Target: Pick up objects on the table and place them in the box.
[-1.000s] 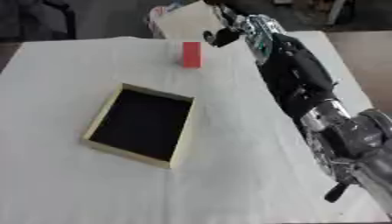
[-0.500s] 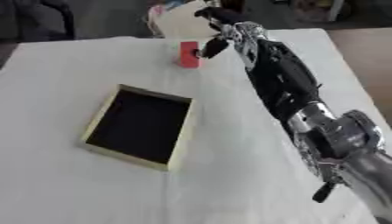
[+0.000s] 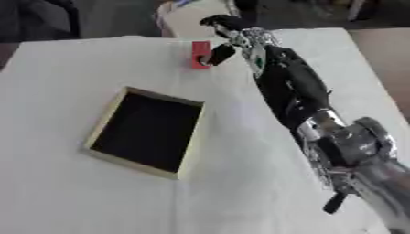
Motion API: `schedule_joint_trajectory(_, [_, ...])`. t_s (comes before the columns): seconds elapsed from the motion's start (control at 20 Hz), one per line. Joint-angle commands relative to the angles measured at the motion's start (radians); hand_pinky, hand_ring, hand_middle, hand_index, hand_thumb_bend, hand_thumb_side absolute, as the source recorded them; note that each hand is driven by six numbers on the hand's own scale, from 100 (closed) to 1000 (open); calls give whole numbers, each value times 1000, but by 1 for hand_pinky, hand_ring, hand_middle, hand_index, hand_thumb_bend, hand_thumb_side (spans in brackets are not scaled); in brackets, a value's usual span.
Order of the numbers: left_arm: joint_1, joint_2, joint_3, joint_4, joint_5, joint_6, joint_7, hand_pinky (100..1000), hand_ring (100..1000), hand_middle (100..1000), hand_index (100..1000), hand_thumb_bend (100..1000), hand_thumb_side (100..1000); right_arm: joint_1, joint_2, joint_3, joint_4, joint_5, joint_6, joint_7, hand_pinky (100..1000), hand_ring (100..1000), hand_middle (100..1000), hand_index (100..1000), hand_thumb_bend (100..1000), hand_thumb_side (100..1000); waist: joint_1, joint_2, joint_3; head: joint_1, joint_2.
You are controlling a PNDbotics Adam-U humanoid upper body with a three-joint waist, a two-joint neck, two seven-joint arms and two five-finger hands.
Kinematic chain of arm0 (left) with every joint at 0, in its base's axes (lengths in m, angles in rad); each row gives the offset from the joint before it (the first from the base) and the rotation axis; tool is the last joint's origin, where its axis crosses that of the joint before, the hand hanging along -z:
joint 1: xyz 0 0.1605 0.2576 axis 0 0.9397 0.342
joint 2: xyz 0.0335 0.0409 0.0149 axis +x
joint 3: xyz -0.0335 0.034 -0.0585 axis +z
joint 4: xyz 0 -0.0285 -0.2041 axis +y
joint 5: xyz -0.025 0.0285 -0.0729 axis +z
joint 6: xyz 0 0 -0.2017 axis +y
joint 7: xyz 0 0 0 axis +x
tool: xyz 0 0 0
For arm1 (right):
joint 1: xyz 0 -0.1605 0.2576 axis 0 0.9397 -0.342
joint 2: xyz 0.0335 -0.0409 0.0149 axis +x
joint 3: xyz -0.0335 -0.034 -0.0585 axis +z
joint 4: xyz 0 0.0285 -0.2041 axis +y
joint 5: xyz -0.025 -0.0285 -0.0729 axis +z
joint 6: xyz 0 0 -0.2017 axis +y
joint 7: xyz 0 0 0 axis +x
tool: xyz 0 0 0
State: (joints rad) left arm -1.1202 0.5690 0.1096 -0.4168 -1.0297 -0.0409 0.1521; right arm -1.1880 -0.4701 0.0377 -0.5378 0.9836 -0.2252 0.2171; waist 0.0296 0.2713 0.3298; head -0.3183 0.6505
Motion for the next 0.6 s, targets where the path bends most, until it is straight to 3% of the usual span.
schedule_joint_trajectory(0.05, [-30,17,3,-23,5,-3,-1,817,770,770,848,447,508,-19,-16,-8,-5,-12,7,-5,788,909,912,1000,363,347,5,-14,8,-8,-14])
schedule_joint_trajectory(0.45, [-29,16,3,-22,7,-4,-2,817,771,771,849,448,506,-9,-26,-11,7,-22,19,-22,776,890,861,1000,336,337,9,3,16,-14,-21])
schedule_joint_trajectory(0.6, [-28,15,3,-22,9,-5,-2,817,771,771,849,448,506,-6,-26,-11,9,-23,18,-27,769,874,811,996,277,311,11,6,15,-12,-19])
